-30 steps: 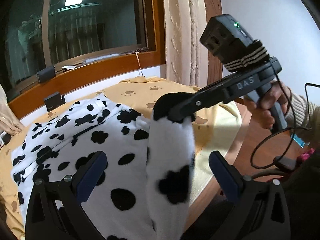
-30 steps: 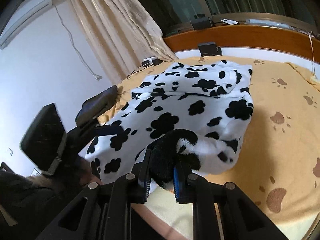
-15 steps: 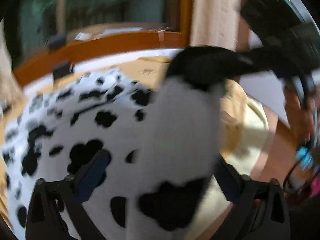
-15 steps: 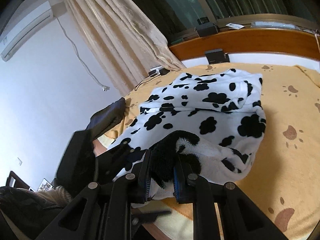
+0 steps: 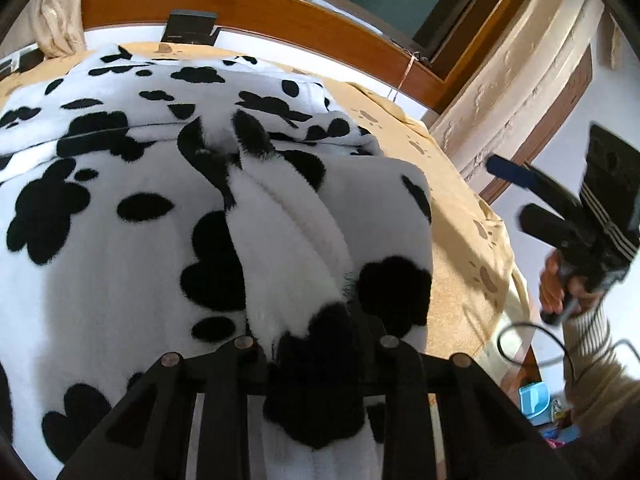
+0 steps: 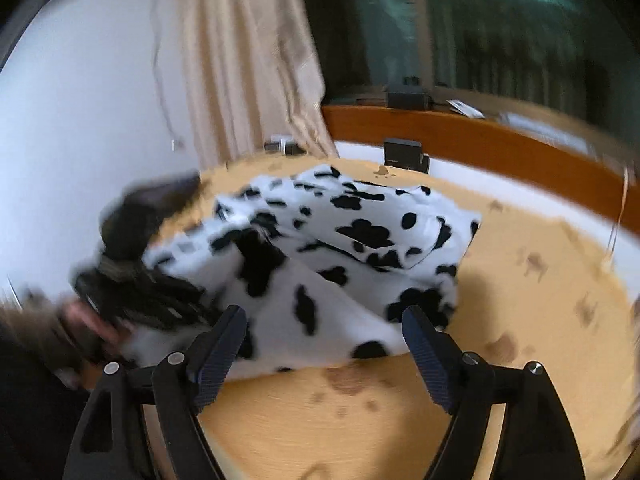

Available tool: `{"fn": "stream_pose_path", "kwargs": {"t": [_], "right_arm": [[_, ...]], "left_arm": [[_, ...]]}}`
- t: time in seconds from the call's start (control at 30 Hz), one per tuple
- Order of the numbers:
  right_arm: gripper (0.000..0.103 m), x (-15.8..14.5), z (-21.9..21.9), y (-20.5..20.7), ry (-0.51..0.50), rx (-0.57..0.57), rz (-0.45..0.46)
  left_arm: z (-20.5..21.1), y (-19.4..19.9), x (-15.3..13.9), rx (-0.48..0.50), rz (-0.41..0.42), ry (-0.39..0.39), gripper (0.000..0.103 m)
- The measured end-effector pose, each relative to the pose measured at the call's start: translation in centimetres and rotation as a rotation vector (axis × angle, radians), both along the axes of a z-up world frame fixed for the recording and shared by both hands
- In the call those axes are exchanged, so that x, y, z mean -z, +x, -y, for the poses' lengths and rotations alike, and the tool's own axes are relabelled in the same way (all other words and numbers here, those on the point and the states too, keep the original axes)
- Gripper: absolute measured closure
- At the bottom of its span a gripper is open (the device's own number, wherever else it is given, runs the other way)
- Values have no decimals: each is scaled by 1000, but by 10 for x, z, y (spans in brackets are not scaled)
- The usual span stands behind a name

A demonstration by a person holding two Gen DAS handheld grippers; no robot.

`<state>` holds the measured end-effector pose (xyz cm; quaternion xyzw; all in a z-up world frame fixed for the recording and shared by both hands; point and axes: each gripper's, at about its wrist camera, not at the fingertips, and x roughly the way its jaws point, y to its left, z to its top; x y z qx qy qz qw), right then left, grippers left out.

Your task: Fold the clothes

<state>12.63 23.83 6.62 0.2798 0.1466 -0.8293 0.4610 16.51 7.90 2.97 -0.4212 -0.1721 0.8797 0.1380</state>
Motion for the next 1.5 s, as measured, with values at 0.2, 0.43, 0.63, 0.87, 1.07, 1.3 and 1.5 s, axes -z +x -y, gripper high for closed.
{"fn": "stream_pose_path", "kwargs": {"t": [0.2, 0.43, 0.63, 0.87, 1.07, 1.3, 1.5], "right_arm": [[21, 3, 49, -26, 136, -223, -31], [21, 7, 119, -66, 156, -538, 180], [21, 31, 162, -74, 220, -843, 378], [21, 48, 171, -81, 241, -966, 484], [21, 55, 170, -91, 278, -992, 482], [21, 70, 185, -96, 366, -988, 445], [21, 71, 208, -86, 420, -1035, 341]], "left_arm": [[3, 4, 0, 11, -14, 13, 74], [-1, 13, -10, 75, -84, 5, 74], [-1, 22, -17, 152, -144, 16, 74], [-7, 20, -19, 269, -179, 52, 74], [-6, 20, -16, 272, -164, 47, 74], [8, 18, -4, 235, -113, 101, 74], [10, 16, 0, 237, -93, 116, 74]]}}
